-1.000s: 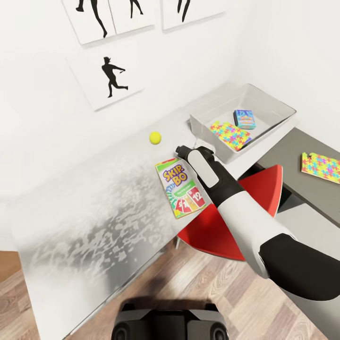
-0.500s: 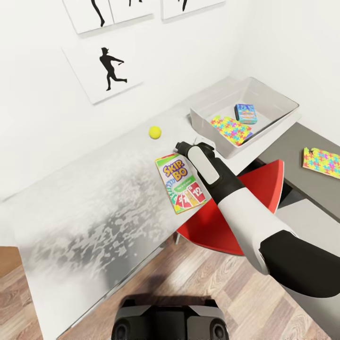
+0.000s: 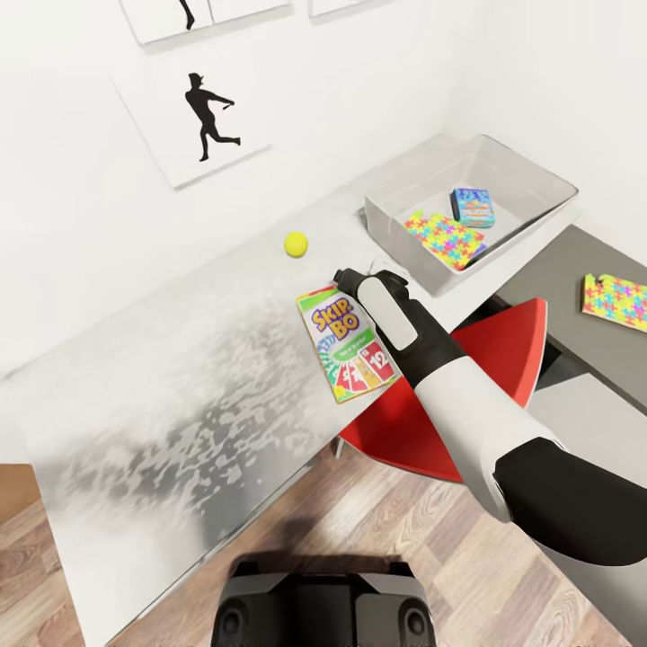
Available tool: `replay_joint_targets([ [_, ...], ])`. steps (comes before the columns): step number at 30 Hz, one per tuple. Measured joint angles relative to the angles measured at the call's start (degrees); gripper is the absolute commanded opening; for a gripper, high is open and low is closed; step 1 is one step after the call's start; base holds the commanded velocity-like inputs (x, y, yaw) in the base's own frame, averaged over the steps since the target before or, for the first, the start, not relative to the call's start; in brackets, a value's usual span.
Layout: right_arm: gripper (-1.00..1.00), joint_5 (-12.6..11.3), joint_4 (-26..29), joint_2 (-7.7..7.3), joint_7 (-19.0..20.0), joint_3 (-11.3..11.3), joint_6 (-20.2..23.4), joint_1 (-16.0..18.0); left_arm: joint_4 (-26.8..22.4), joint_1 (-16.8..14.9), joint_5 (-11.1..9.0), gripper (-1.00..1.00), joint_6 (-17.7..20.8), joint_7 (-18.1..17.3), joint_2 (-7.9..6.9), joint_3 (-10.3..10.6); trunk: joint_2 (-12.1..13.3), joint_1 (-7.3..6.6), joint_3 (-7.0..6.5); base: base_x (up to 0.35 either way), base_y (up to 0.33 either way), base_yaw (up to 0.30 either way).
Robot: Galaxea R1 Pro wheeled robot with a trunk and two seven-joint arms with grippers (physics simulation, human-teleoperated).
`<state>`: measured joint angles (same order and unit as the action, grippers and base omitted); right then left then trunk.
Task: Put all the toys in the child's room - the three board games (two on the bed and one on the table), the two jigsaw puzzles on the table, and the tennis ball on the table - inside the toy box on the table in the child's room.
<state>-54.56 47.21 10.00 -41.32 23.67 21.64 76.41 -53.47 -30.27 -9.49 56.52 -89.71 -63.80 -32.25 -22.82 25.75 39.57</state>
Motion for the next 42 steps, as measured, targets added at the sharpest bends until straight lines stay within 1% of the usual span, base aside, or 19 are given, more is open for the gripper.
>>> replay_joint_targets([
  [8,1.0,0.03,0.03,0.0,1.91,0.0,-0.63,0.05,0.0,0.0,0.0,1.0,0.0,0.0,-0.06,-0.03,0.0,0.0,0.75,0.0,0.0,0.0],
  [19,1.0,0.08,0.09,0.0,2.63,0.0,-1.54,0.09,0.0,0.0,0.0,1.0,0.0,0.0,0.0,-0.03,0.0,0.0,1.77,0.0,0.0,0.0],
  [27,1.0,0.1,0.17,0.0,4.74,0.0,-1.92,0.07,0.0,0.0,0.0,1.0,0.0,0.0,-0.04,-0.03,0.0,0.0,2.52,0.0,0.0,0.0],
  [32,1.0,0.14,0.21,0.0,5.18,0.02,-4.04,-0.02,0.0,-0.01,0.01,1.0,0.0,0.0,-0.11,-0.02,-0.04,-0.03,2.98,0.0,0.0,0.0],
  [38,1.0,0.33,1.4,0.0,5.15,0.0,-4.33,-0.06,0.0,0.01,0.0,1.0,0.0,0.0,-0.15,-0.04,-0.03,-0.03,3.51,0.0,0.009,0.0],
  [42,1.0,1.18,1.8,0.0,5.08,-0.07,-4.26,-0.05,-0.01,0.05,-0.02,1.0,0.0,0.0,-0.11,-0.07,-0.04,-0.03,3.78,0.0,0.082,0.0],
])
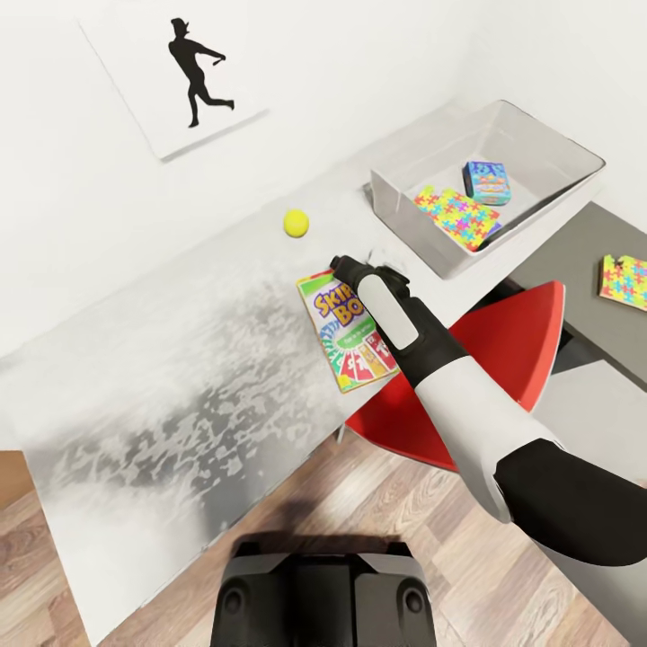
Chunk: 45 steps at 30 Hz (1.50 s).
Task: Put all the toys in the child's room - the three board games (two on the bed and one on the table), the two jigsaw puzzles on the table, and the tennis ball on the table - inside the toy box on the table in the child's room.
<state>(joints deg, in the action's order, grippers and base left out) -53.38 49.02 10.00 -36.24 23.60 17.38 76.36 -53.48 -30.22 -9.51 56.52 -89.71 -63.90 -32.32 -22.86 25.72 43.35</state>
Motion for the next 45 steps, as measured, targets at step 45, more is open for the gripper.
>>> replay_joint_targets([
  [45,1.0,-0.26,0.31,0.0,0.0,0.37,0.01,0.0,0.01,-0.03,0.01,1.0,-0.01,0.0,0.46,0.11,0.0,0.0,0.11,-0.027,0.018,0.0],
])
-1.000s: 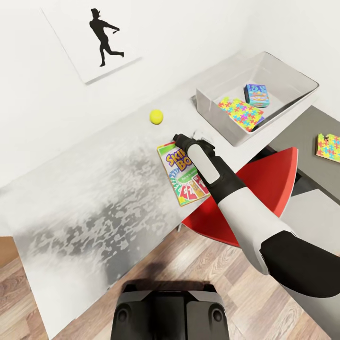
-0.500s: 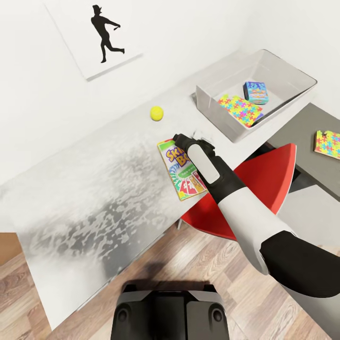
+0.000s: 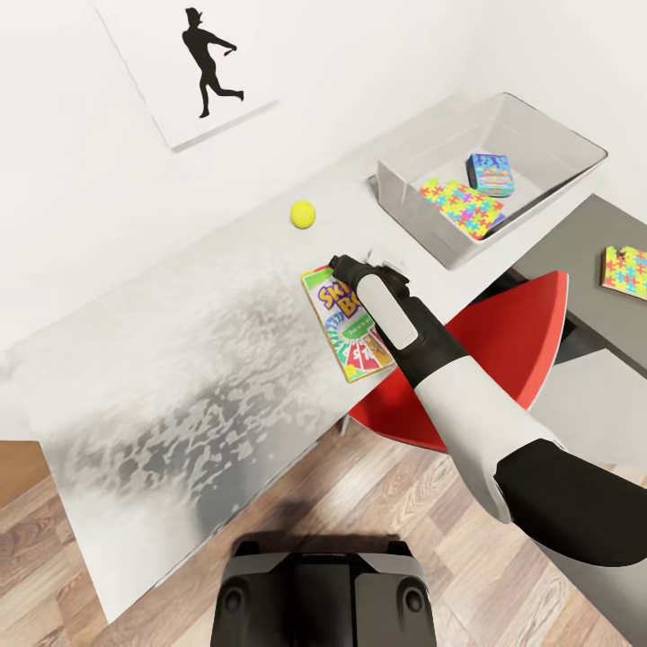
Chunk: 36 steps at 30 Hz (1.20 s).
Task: Put all the toys in the child's room - the three board games (two on the bed and one on the table), the two jigsaw puzzles on the table, and the tennis ball on the table - inside the toy box on the table in the child's room.
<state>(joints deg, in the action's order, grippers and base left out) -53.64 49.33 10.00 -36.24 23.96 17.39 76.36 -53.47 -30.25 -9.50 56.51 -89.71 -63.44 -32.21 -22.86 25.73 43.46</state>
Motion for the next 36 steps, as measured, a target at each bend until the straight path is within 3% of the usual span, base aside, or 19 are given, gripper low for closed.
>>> replay_joint_targets([
  [17,1.0,-0.01,0.01,0.0,0.05,0.02,0.03,0.0,0.0,0.0,0.0,1.0,0.01,0.0,-0.03,-0.04,0.0,0.01,0.0,-0.052,0.037,0.0],
  [36,1.0,-0.09,0.1,0.0,0.0,0.02,0.29,0.0,-0.02,0.01,-0.06,1.0,0.08,0.0,-0.13,-0.09,0.01,0.02,0.0,-0.09,0.116,0.0],
])
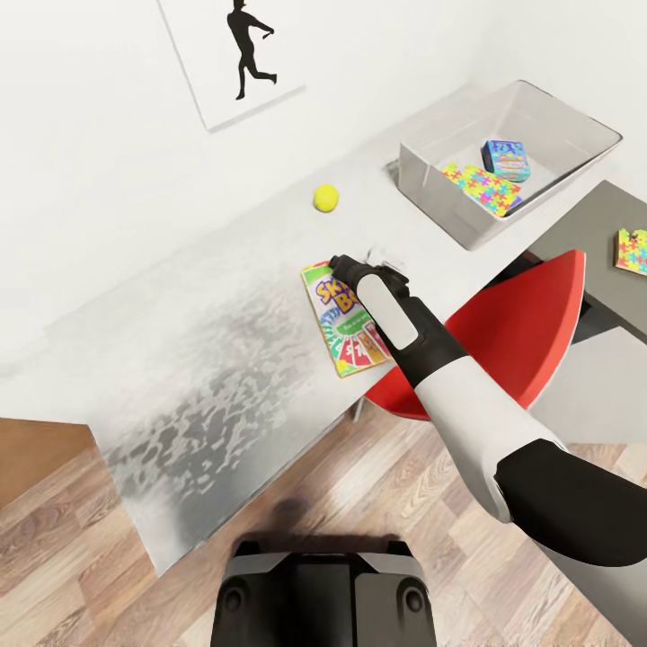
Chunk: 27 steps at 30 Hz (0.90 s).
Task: Put all the toys in the child's room - the three board games (two on the bed and one on the table), the two jigsaw puzzles on the table, and the tennis ball on the table - inside the toy box on the table in the child's room.
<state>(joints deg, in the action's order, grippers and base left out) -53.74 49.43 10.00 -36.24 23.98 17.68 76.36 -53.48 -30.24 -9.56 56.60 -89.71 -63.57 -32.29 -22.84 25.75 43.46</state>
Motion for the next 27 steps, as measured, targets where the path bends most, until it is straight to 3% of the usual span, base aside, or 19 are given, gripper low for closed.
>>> replay_joint_targets([
  [11,1.0,0.21,-0.03,0.0,0.06,-0.03,0.07,0.0,0.0,0.01,-0.03,1.0,0.0,0.0,-0.05,-0.01,-0.01,-0.01,0.0,-0.102,0.136,0.0],
  [27,1.0,-0.28,0.03,0.0,0.04,0.03,-0.15,0.0,0.02,-0.03,-0.02,1.0,0.01,0.0,0.03,0.02,0.0,0.0,0.0,-0.045,0.027,0.0],
])
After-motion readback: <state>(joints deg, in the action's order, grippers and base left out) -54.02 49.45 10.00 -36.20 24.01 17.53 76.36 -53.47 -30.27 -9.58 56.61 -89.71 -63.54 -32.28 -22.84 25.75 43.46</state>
